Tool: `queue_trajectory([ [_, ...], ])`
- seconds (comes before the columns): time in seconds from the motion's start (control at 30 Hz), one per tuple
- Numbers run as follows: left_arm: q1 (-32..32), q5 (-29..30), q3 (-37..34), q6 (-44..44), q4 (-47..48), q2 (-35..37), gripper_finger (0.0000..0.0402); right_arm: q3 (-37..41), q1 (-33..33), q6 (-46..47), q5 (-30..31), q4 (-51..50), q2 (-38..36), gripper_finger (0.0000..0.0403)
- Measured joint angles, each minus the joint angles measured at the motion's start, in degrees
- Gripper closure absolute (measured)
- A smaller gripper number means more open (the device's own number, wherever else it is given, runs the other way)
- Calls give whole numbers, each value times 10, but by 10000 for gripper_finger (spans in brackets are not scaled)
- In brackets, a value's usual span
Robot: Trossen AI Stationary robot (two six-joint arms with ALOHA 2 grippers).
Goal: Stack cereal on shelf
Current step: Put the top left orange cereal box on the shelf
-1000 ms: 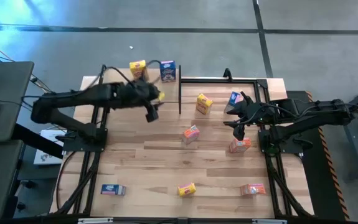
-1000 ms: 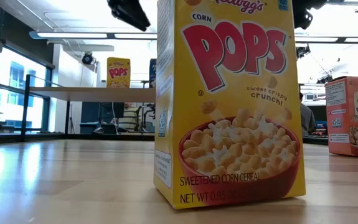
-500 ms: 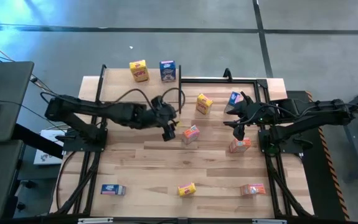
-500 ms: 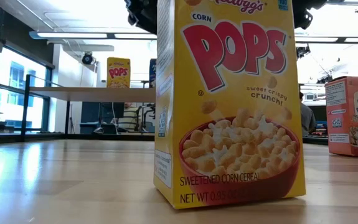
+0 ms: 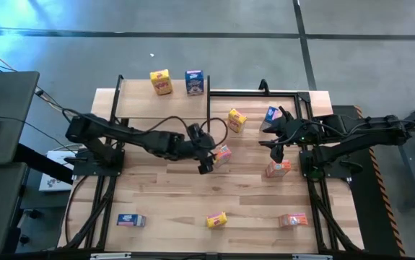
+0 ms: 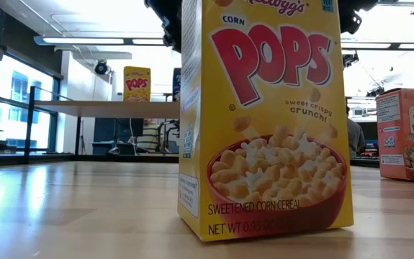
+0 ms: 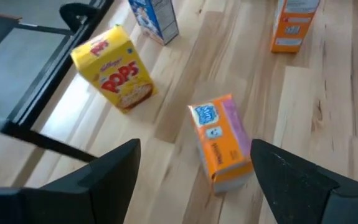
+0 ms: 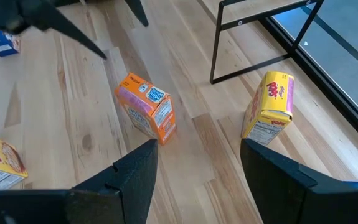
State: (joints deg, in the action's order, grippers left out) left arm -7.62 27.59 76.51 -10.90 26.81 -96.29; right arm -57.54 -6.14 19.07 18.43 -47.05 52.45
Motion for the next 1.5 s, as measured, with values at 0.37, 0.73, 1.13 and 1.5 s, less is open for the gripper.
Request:
queue_trajectory([
  [0.37, 5, -13, 1, -10, -44, -40, 105, 0, 0, 0, 0, 0, 0, 180],
  [0.73, 5, -53, 0, -20, -51, -43, 105, 0, 0, 0, 0, 0, 0, 180],
  [1.13, 16, -70, 0, -11, -81, -70, 86, 0, 0, 0, 0, -1, 0, 180],
  [1.5, 34, -94, 0, -21, -91, -102, 64, 0, 0, 0, 0, -2, 0, 180],
])
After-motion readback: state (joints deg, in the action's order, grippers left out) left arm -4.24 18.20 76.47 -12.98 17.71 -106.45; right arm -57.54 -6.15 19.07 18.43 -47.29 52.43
